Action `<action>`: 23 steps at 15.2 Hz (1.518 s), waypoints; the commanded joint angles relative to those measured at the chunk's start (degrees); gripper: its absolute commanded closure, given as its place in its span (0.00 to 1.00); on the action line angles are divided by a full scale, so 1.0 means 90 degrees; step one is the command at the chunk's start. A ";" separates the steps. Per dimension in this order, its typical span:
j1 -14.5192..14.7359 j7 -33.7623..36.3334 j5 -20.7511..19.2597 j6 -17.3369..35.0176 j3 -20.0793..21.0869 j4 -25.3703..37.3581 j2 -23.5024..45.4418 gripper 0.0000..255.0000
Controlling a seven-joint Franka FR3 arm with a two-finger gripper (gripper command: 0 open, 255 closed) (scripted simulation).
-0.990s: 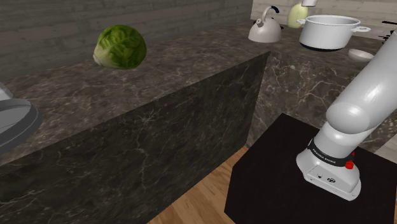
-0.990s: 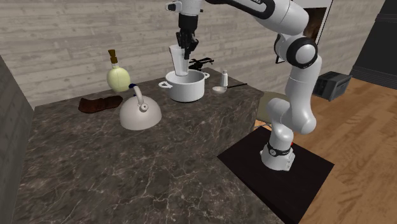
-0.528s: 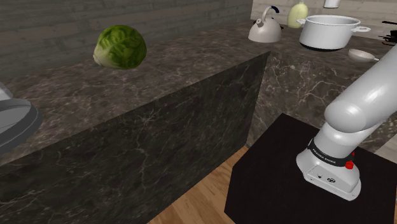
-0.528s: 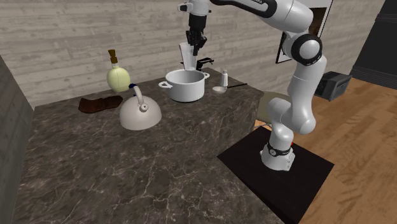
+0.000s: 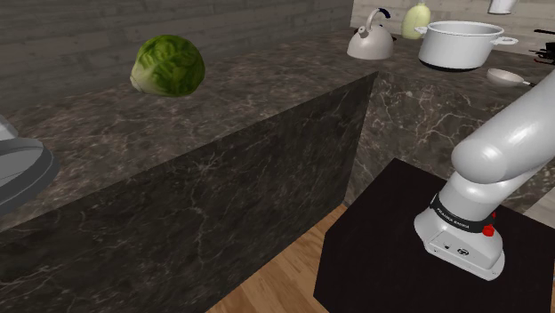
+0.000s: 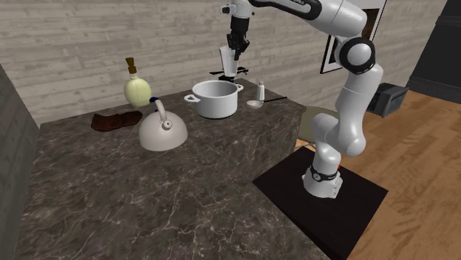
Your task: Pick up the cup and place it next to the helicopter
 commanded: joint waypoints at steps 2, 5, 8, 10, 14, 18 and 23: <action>-0.0149 -0.0518 -0.0012 0.0032 -0.0358 0.0022 -0.0028 1.00; -0.0277 -0.1044 0.0052 0.0069 -0.0768 0.0122 0.0053 1.00; -0.0391 -0.1629 0.0213 0.0102 -0.1265 0.0301 0.0246 1.00; -0.0475 -0.2066 0.0405 0.0118 -0.1656 0.0468 0.0459 1.00; -0.0711 -0.3134 0.1161 0.0105 -0.2668 0.0936 0.1205 1.00; -0.1833 -0.4525 0.2687 -0.0151 -0.3453 0.1669 0.2564 1.00; -0.4069 -0.5610 0.4105 -0.0628 -0.3096 0.2794 0.3839 1.00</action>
